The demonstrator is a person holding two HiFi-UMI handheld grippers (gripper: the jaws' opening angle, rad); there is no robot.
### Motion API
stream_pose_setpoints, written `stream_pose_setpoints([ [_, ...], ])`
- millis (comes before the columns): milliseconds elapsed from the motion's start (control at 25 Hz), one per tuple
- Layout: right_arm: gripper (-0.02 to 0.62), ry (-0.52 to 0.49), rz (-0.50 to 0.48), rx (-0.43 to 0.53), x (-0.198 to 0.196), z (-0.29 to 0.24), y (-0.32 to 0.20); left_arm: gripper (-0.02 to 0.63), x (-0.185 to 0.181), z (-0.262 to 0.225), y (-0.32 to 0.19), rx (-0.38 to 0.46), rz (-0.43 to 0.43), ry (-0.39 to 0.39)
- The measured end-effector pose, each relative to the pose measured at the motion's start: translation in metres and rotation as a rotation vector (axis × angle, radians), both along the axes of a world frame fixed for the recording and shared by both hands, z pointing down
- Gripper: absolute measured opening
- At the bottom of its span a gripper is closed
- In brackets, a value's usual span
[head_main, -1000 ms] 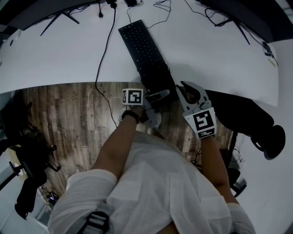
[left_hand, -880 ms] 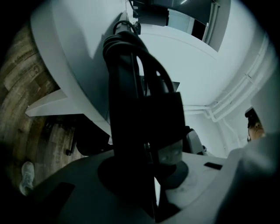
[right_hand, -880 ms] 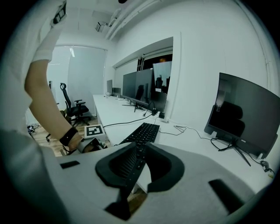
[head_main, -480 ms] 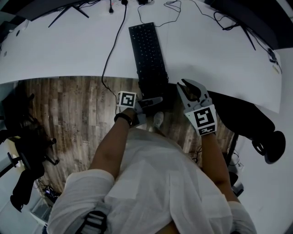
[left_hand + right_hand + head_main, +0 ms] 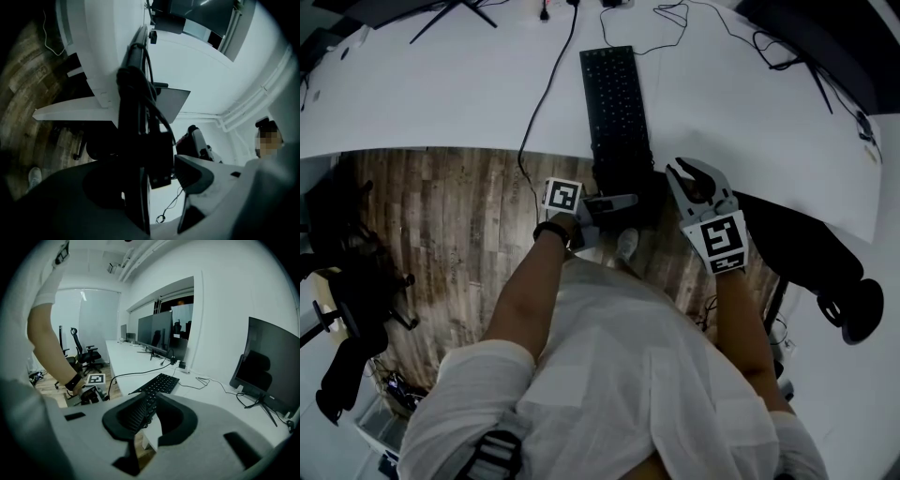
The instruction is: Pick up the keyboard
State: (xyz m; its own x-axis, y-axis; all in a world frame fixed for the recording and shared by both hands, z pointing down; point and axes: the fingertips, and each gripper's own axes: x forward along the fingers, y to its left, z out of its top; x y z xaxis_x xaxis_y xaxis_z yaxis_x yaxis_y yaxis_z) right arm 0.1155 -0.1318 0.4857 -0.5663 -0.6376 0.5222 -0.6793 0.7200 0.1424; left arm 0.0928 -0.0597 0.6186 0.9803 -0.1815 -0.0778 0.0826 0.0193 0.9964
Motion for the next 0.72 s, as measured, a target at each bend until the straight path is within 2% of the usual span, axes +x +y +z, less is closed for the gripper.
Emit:
stream_pose_setpoints([
  [120,0.069,0.008,-0.013,-0.005,-0.006,0.002,-0.001,0.304,-0.011,0.006,-0.015,-0.015,-0.044,-0.015],
  [280,0.069,0.015,-0.021,-0.017,-0.012,0.006,-0.004,0.304,-0.022,0.005,-0.039,-0.023,-0.096,0.012],
  [480,0.069,0.020,-0.024,-0.049,-0.020,0.014,-0.009,0.278,-0.016,0.000,-0.059,-0.005,-0.079,0.029],
  [600,0.069,0.023,-0.024,-0.069,-0.025,0.018,-0.013,0.247,-0.011,-0.002,-0.062,-0.021,-0.065,0.040],
  [720,0.069,0.020,-0.020,-0.084,-0.027,0.021,-0.016,0.242,-0.011,-0.001,-0.062,-0.034,-0.054,0.065],
])
